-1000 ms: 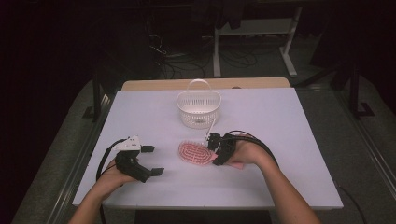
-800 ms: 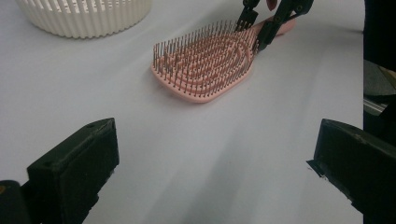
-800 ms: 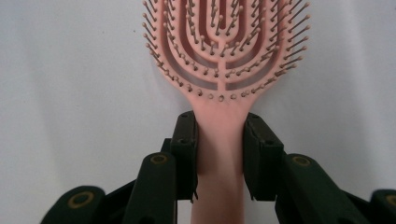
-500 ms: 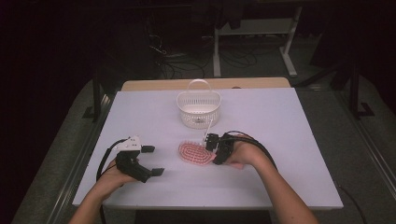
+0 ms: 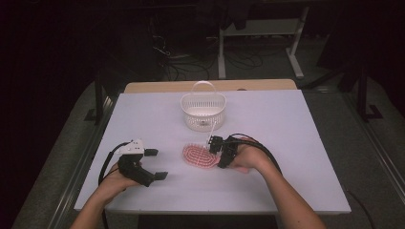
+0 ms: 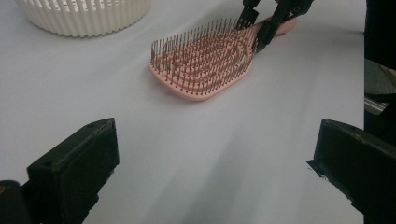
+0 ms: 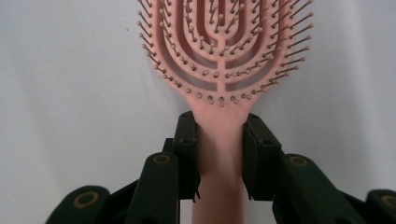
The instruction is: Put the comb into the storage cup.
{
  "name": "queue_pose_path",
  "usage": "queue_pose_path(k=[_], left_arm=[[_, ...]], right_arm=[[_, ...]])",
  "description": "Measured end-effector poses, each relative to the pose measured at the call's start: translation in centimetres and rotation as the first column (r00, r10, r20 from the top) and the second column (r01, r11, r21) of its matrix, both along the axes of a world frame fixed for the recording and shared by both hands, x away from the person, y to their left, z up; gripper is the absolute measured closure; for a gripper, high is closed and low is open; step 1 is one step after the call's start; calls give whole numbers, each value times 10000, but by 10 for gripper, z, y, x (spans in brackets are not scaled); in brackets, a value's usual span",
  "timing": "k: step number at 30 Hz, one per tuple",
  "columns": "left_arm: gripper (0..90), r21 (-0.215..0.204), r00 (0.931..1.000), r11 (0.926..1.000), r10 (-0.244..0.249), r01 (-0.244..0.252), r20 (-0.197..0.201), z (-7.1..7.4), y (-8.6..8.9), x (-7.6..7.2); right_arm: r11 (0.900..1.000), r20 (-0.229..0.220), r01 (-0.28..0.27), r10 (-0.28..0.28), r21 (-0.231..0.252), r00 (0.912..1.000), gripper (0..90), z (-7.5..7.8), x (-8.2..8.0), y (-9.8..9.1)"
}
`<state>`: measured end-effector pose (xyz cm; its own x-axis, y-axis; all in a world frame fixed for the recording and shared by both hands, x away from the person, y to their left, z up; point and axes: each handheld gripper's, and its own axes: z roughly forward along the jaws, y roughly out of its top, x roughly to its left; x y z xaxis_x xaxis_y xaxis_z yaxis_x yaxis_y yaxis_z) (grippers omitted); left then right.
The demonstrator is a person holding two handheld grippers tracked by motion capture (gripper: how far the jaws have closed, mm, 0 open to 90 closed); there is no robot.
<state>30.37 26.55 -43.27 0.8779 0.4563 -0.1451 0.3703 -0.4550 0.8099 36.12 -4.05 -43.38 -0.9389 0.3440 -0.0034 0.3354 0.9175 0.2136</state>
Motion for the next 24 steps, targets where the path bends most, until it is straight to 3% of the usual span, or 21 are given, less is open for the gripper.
queue_pose_path(k=[13, 24], left_arm=[[2, 14, 10000, 10000, 7, -7, 24, 0, 1, 0], [2, 8, 10000, 10000, 37, -37, 1, 0, 0, 0]], right_arm=[[9980, -281, 296, -281, 559, 9992, 689, 3, 3, -7], [9803, -222, 721, -692, 1840, 9974, 689, 13, 7, -20]])
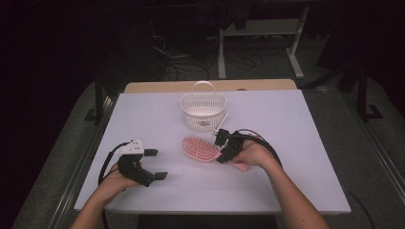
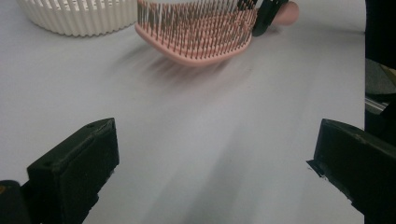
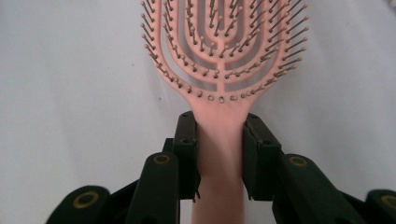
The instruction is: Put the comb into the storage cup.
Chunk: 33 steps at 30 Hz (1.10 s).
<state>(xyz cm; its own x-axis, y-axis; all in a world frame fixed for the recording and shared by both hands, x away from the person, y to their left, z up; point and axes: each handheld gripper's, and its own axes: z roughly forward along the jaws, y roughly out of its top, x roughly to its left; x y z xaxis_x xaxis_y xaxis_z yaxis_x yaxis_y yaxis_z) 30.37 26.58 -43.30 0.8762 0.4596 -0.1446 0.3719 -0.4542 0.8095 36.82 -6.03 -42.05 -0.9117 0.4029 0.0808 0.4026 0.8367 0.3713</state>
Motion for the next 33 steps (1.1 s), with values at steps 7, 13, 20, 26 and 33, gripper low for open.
queue_pose_path(k=[7, 13, 20, 26, 33], left_arm=[[2, -4, 10000, 10000, -3, 3, -7, -1, 0, 0], [2, -36, 10000, 10000, 22, -22, -21, -1, 1, 1], [2, -21, 10000, 10000, 64, -64, -22, -2, 1, 1], [2, -79, 9999, 9999, 105, -105, 18, -1, 2, 1], [2, -84, 9998, 9998, 187, -187, 24, -1, 2, 2]], right_arm=[[9954, 118, 223, -235, 933, 9997, 688, 7, 2, -8], [9844, 227, 453, -499, 1701, 9985, 688, 12, 4, -16], [9620, 421, 736, -877, 2630, 9953, 688, 21, 5, -25], [9402, 667, 854, -1135, 3297, 9913, 688, 26, 5, -31], [9079, 917, 1039, -1536, 4061, 9839, 688, 30, 4, -38]])
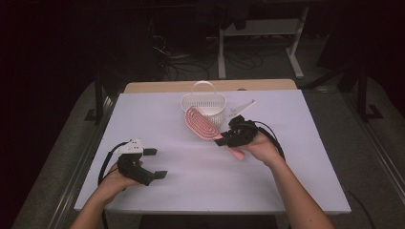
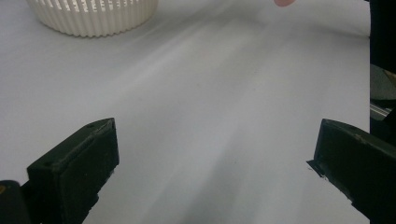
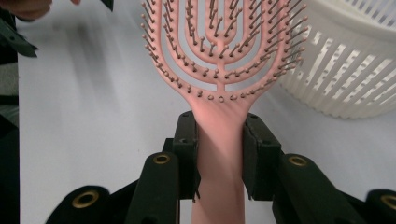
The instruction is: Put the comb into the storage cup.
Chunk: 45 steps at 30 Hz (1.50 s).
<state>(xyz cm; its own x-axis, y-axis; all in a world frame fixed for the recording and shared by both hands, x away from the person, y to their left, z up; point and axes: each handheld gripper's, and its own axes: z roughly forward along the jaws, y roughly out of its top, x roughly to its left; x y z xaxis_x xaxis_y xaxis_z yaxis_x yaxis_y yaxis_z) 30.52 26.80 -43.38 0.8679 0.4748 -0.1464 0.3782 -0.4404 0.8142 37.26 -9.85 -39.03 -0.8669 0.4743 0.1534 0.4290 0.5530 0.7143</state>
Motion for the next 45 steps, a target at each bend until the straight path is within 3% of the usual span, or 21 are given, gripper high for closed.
queue_pose_path(k=[9, 15, 27, 36, 45], left_arm=[[1, 44, 9999, 10000, 87, -87, 52, 0, 0, 0], [1, -341, 9998, 9992, 205, -208, -71, 6, 0, 2], [2, -423, 9998, 9991, -47, 56, 201, 23, -10, 9], [2, -508, 9992, 9987, -65, 85, 393, 42, -19, 25], [1, -669, 9989, 9974, -254, 280, 394, 50, -27, 35]], right_arm=[[9926, 463, 374, -430, 1156, 9980, 688, 4, 0, -10], [9832, 810, 465, -616, 1768, 9948, 688, 9, -2, -16], [9795, 952, 590, -785, 1925, 9924, 688, 10, -2, -22], [9780, 1035, 639, -858, 1987, 9909, 688, 12, -2, -25], [9767, 1088, 690, -925, 2032, 9897, 688, 13, -2, -27]])
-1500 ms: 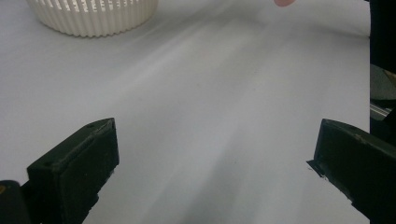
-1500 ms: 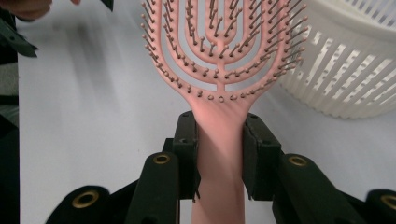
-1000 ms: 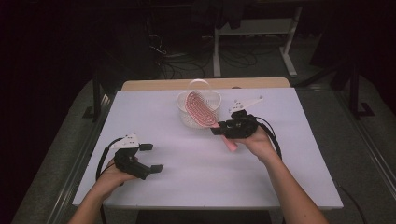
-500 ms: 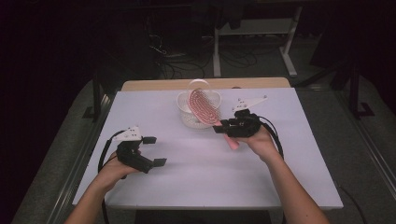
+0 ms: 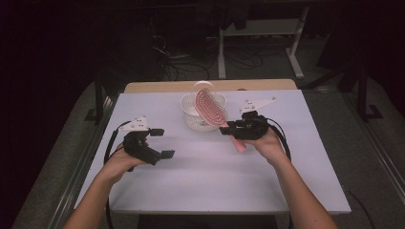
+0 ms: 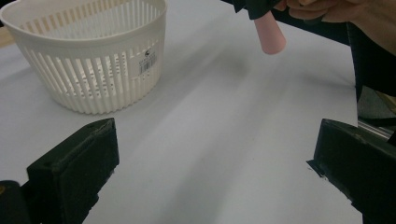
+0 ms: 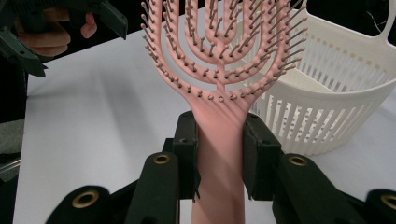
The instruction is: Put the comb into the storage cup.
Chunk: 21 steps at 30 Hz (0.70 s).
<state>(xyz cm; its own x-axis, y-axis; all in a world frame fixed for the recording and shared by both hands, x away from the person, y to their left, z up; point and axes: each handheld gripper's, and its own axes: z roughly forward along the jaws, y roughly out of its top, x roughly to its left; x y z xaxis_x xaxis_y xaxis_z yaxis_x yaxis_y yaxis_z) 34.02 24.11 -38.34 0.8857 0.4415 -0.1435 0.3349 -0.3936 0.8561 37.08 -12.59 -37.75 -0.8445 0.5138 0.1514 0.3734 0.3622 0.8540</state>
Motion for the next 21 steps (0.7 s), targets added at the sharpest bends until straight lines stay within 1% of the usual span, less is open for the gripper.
queue_pose_path(k=[12, 16, 21], left_arm=[[2, -211, 9997, 9995, -237, 239, 96, 9, -13, 15], [2, -205, 9993, 9992, -330, 333, 159, 11, -17, 19], [2, -245, 9990, 9988, -421, 424, 120, 13, -23, 25]], right_arm=[[9999, 103, 104, -105, 98, 9999, 688, 2, 0, -4], [9998, 122, 155, -156, 131, 9998, 688, 3, 0, -5], [9998, 141, 184, -186, 111, 9997, 688, 3, 1, -5]])
